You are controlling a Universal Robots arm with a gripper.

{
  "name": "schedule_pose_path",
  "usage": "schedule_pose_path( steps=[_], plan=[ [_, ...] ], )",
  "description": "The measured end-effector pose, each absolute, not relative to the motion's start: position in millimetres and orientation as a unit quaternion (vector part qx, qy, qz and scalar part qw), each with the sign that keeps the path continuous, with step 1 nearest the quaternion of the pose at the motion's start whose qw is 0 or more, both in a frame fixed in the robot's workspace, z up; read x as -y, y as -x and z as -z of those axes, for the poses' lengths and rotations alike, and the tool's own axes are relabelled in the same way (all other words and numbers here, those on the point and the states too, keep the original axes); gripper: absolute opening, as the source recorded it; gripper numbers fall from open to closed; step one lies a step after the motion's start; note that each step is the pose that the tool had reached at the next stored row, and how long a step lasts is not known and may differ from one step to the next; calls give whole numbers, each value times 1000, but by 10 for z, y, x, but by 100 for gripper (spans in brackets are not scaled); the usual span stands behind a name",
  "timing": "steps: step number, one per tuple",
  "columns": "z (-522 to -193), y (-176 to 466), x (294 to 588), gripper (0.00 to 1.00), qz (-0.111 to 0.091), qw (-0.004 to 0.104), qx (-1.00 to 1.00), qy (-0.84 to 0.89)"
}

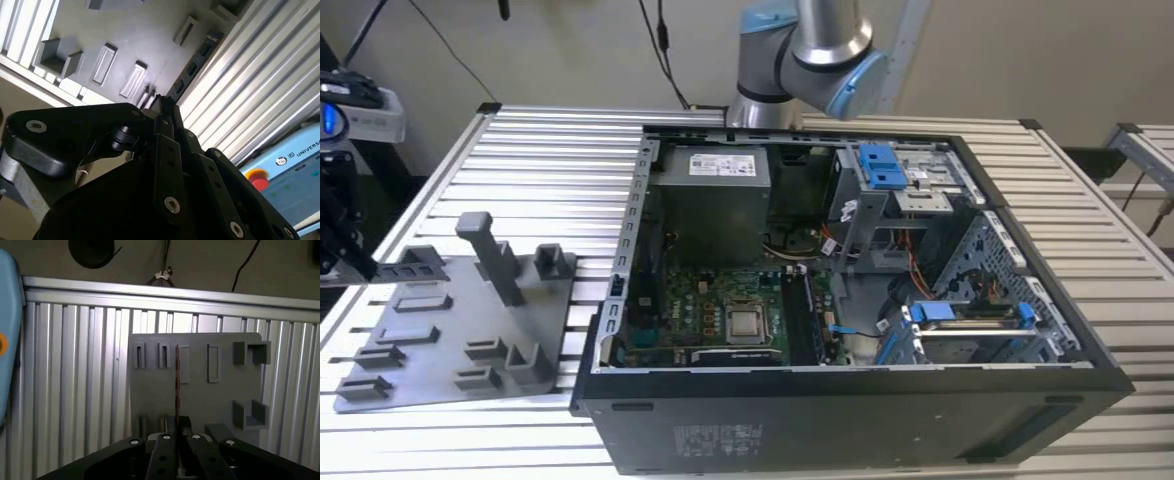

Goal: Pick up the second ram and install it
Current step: 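Pick up the second ram and move it above second insertion slot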

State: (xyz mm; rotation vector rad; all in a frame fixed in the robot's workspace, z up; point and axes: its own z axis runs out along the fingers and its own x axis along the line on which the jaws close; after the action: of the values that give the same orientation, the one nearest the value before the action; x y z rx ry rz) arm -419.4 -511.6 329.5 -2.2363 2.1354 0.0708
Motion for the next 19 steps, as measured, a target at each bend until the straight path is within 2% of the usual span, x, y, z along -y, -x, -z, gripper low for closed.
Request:
schedule_pose_path(
  steps=[19],
  plan=[
    [-3541, 4194, 5116, 14, -23, 24, -690, 723]
  ],
)
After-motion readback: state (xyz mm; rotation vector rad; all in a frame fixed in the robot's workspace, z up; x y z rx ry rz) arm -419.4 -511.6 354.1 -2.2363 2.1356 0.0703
